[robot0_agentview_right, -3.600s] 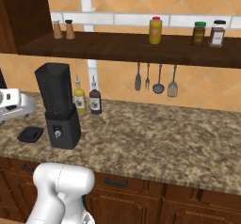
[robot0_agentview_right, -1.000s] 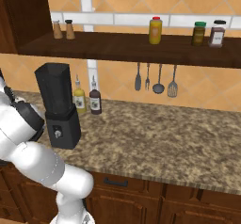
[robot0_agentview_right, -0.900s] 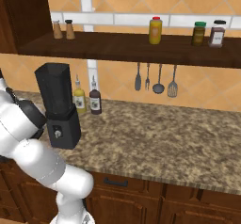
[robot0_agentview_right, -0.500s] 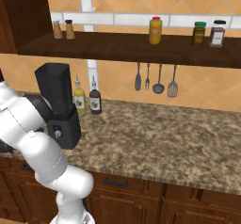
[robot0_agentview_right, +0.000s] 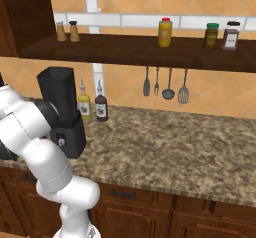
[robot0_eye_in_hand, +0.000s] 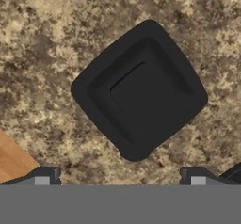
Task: Close the lid blender by securely placing the lid on top.
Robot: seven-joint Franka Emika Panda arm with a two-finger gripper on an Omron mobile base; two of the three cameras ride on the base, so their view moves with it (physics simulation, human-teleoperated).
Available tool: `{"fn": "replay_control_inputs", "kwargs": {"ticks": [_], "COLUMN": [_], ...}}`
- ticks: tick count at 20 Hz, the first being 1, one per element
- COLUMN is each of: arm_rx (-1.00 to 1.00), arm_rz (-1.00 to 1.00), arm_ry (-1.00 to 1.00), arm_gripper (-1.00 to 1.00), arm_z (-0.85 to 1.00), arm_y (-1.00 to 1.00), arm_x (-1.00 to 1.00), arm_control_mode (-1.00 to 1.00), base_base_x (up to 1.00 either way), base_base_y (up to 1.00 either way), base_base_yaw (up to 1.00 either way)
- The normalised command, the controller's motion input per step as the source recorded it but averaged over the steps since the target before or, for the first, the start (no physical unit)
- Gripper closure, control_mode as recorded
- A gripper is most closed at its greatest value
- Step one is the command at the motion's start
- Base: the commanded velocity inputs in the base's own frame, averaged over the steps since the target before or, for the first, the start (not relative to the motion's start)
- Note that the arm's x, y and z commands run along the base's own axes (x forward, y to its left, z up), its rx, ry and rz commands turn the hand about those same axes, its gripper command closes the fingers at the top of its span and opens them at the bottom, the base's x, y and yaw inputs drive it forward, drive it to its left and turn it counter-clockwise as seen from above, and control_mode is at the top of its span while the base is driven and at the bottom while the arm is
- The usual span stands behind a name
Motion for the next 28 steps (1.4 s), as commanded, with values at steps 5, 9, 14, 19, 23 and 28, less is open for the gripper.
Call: {"fn": "replay_control_inputs", "kwargs": {"ticks": [5, 9, 14, 19, 23, 28], "arm_rx": [0.01, 0.00, 0.00, 0.00, 0.00, 0.00], "arm_rz": [-0.09, -0.04, -0.02, 0.00, 0.00, 0.00], "arm_ry": [0.00, -0.05, -0.05, -0.02, 0.00, 0.00], "arm_gripper": [-1.00, -1.00, -1.00, -1.00, -1.00, -1.00], "arm_z": [-0.04, -0.14, -0.13, -0.05, 0.00, -0.05], "arm_y": [-0.06, 0.00, 0.00, 0.00, 0.00, 0.00], "arm_x": [0.00, 0.00, 0.00, 0.04, 0.10, 0.04], "arm_control_mode": [-1.00, -1.00, -1.00, -1.00, -1.00, -1.00], "base_base_x": [0.00, 0.00, 0.00, 0.00, 0.00, 0.00], "base_base_y": [0.00, 0.00, 0.00, 0.00, 0.00, 0.00], "base_base_yaw": [0.00, 0.00, 0.00, 0.00, 0.00, 0.00]}}
